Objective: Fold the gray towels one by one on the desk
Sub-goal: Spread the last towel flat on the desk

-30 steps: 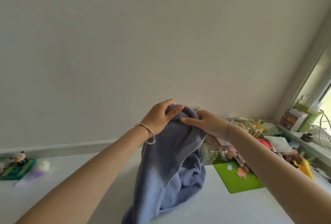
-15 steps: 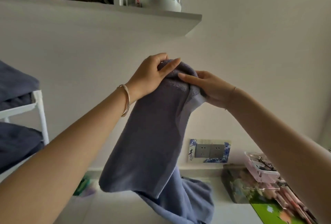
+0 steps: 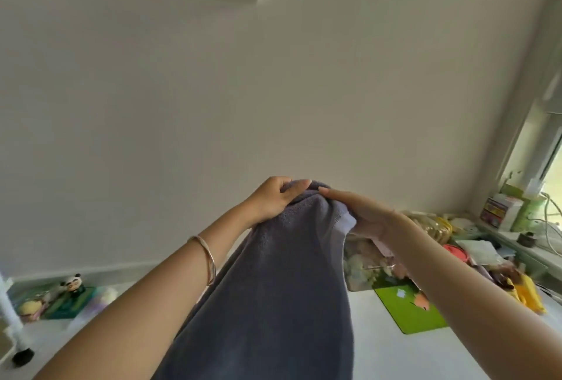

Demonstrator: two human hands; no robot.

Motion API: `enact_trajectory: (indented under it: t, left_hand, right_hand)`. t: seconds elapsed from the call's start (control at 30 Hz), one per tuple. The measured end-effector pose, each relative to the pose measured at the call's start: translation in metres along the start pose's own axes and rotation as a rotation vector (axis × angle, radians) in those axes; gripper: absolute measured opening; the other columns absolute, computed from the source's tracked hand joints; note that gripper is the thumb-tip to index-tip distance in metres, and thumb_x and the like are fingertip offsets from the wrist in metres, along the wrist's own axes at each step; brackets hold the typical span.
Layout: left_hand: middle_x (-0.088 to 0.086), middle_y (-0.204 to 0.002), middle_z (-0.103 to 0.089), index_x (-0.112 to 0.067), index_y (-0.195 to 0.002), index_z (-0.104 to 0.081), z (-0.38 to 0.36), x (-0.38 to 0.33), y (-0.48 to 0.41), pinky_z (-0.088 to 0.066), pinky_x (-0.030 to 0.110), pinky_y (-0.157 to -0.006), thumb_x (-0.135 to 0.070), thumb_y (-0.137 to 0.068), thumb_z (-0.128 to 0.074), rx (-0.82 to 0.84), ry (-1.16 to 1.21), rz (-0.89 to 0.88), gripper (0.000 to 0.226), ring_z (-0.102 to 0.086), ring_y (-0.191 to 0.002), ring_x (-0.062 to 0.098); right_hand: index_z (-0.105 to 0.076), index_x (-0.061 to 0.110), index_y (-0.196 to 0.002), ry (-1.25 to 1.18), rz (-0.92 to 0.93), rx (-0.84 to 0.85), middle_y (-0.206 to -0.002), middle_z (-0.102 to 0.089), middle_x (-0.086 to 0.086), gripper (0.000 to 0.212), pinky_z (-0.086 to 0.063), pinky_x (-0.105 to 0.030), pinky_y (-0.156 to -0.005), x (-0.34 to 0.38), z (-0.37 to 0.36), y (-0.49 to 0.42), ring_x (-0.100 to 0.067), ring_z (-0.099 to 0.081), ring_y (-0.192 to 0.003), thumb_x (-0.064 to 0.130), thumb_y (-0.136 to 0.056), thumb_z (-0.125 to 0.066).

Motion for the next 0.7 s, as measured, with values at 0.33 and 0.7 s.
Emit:
enact_trajectory:
  t: [0.33, 0.7]
  left_hand:
    - [0.003, -0.073, -0.045, -0.009, -0.078, -0.051, -0.213, 0.078, -0.044, -0.034, 0.026, -0.065, -0.061, -0.091, -0.038, 0.465, 0.016, 0.200, 0.054, -0.041, -0.068, 0.013]
    - [0.000, -0.113, -0.058, -0.015, -0.112, -0.055, -0.330, 0.171, -0.088, -0.040, 0.031, -0.083, -0.031, -0.092, -0.057, -0.107, -0.352, 0.219, 0.026, -0.052, -0.105, 0.023]
  right_hand:
    - [-0.054, 0.011, -0.129, -0.108, -0.374, -0.095, -0.129, -0.059, -0.014, 0.046, -0.049, -0.034, -0.093, -0.151, 0.163, 0.064, -0.024, -0.059, -0.112, 0.029, -0.087, -0.058]
    - [-0.054, 0.009, -0.105, -0.427, -0.338, -0.724, -0.094, -0.060, -0.007, 0.010, -0.050, -0.027, -0.076, -0.301, 0.274, 0.038, -0.020, -0.060, -0.091, 0.012, -0.098, -0.047]
Point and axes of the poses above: each hand's wrist, its own y-axis away from the middle knuckle, its own z-axis out of the back of the hand, x = y × z, the point moved 1 cm from there along -y, towards the middle knuckle
